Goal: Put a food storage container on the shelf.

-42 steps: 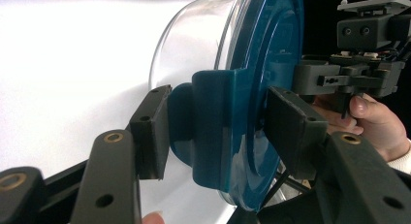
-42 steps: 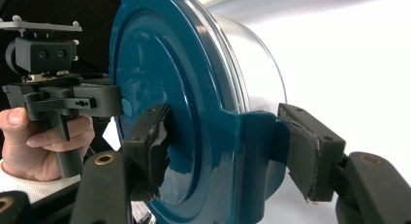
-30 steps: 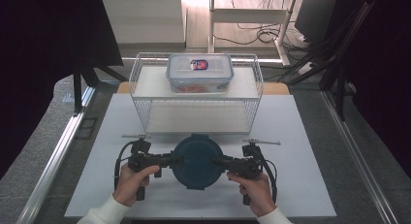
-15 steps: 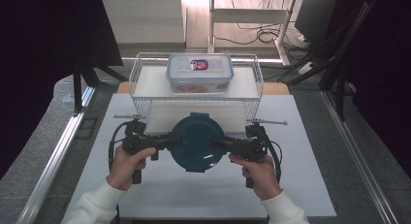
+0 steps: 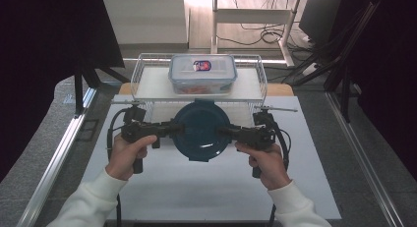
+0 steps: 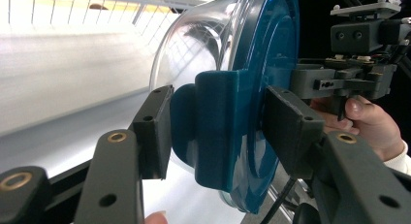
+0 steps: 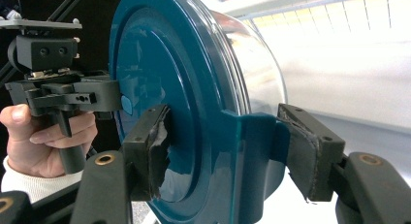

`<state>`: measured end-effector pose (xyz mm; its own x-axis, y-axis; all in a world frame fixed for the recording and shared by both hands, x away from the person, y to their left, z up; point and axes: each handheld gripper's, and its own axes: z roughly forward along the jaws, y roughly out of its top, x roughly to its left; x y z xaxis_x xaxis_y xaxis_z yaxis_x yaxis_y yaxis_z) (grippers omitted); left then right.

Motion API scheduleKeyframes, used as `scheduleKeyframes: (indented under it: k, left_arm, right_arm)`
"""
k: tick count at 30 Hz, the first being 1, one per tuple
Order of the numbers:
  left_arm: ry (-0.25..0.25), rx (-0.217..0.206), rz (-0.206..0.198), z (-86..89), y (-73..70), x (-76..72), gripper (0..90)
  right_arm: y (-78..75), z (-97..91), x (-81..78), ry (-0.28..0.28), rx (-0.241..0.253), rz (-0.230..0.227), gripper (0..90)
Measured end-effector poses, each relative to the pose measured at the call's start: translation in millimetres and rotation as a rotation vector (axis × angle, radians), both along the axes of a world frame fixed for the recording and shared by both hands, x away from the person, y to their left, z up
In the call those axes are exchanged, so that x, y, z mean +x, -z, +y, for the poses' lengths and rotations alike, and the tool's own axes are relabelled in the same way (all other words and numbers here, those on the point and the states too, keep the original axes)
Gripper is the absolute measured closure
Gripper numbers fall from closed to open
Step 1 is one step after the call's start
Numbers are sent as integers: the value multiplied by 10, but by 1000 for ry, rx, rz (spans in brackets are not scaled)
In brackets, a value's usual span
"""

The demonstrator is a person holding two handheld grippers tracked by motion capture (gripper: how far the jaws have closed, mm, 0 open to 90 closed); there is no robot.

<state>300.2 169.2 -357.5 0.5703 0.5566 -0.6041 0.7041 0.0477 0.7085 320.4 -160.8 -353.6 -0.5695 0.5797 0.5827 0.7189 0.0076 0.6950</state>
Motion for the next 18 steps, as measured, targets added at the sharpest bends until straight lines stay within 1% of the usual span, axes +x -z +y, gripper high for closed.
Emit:
scheduleKeyframes:
  k: [1,6,13,18]
  left_arm:
    - [-1,-2,-3,3,-14,3,465]
    - [-3,-5,-26,28,-82,20,465]
    - [-15,-19,-34,54,-152,51,464]
    - [-22,-19,-39,62,-189,73,464]
  right_arm:
    - [-21,2,4,-2,-1,2,380]
    - [-110,27,20,2,-2,-20,380]
    - [-221,60,76,-7,-15,-37,380]
    - [-270,75,115,-10,-12,-38,380]
